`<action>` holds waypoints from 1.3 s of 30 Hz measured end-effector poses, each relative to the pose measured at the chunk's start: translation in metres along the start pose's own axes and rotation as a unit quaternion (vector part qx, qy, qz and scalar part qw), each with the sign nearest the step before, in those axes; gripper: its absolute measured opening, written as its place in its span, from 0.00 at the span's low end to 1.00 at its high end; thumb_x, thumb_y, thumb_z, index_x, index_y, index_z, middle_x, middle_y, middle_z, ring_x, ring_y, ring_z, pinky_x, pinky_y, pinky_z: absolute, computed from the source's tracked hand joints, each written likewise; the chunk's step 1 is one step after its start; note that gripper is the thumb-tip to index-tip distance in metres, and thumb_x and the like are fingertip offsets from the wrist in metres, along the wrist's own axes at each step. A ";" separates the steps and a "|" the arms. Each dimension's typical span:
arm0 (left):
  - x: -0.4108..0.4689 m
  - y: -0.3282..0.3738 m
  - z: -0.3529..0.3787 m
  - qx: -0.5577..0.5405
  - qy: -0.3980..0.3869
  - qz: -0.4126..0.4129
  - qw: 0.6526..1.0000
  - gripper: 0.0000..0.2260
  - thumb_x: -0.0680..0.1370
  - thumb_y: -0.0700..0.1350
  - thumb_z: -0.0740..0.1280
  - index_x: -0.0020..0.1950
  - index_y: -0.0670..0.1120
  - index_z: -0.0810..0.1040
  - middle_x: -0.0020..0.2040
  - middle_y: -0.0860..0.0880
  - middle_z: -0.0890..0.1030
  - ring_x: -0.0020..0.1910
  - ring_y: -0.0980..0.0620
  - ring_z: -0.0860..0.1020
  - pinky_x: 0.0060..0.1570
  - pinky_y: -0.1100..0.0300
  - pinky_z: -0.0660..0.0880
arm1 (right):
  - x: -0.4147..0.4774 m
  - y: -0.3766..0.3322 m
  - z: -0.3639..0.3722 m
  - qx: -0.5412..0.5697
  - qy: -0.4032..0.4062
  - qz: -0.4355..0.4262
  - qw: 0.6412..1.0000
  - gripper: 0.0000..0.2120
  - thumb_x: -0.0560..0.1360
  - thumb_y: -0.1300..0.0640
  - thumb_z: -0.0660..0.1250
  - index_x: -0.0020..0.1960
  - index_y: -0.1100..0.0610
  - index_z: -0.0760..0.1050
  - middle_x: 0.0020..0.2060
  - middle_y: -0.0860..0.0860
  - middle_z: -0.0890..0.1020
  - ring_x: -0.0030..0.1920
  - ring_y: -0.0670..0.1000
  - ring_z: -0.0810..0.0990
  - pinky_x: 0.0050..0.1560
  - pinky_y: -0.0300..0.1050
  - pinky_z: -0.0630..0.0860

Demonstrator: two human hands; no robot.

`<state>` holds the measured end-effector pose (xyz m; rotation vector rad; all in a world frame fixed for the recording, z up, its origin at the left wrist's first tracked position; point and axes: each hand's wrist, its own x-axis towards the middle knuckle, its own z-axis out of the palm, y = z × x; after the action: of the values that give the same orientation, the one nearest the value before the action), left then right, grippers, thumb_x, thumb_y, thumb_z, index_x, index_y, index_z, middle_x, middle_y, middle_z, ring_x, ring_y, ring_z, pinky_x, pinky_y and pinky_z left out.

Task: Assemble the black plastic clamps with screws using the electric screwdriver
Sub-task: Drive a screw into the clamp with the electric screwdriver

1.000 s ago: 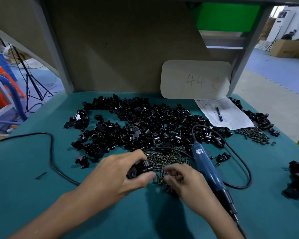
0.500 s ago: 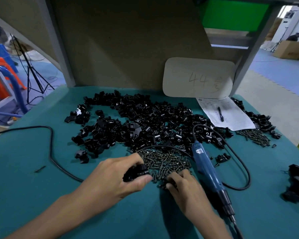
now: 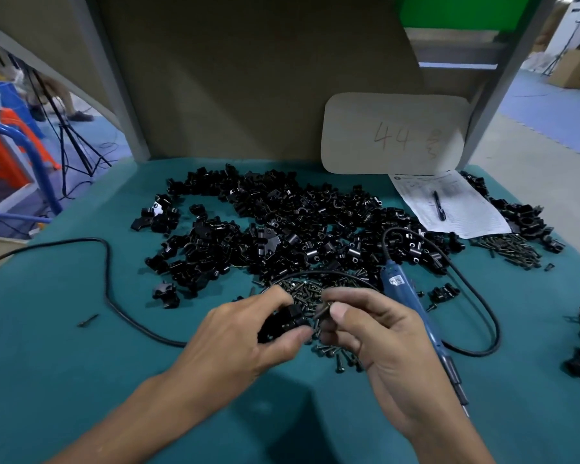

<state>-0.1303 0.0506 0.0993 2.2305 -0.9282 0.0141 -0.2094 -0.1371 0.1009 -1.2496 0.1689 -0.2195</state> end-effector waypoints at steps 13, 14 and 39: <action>0.006 0.012 -0.004 -0.018 0.000 0.016 1.000 0.14 0.74 0.67 0.60 0.48 0.58 0.68 0.41 0.65 0.76 0.38 0.59 0.74 0.35 0.67 0.67 | -0.006 -0.005 0.007 0.050 -0.011 0.003 0.999 0.13 0.66 0.57 0.79 0.49 0.59 0.87 0.41 0.58 0.86 0.40 0.52 0.85 0.43 0.42 0.82; 0.006 0.012 -0.004 -0.021 -0.003 0.016 1.000 0.14 0.74 0.66 0.60 0.48 0.58 0.68 0.41 0.64 0.76 0.38 0.59 0.74 0.35 0.67 0.67 | -0.007 -0.005 0.008 0.047 -0.015 0.000 0.999 0.12 0.66 0.57 0.79 0.49 0.59 0.87 0.41 0.59 0.86 0.40 0.52 0.85 0.43 0.42 0.82; 0.004 0.011 -0.002 0.052 -0.001 0.076 0.996 0.09 0.76 0.61 0.63 0.48 0.58 0.67 0.40 0.57 0.73 0.41 0.60 0.72 0.39 0.69 0.68 | -0.003 -0.021 0.001 -0.447 -0.129 -0.133 0.875 0.18 0.82 0.41 0.57 0.39 0.52 0.69 0.31 0.41 0.72 0.33 0.44 0.70 0.34 0.34 0.64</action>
<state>-0.1334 0.0439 0.1081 2.2496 -1.1193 0.1318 -0.2133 -0.1420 0.1207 -2.2190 -0.1650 -0.2141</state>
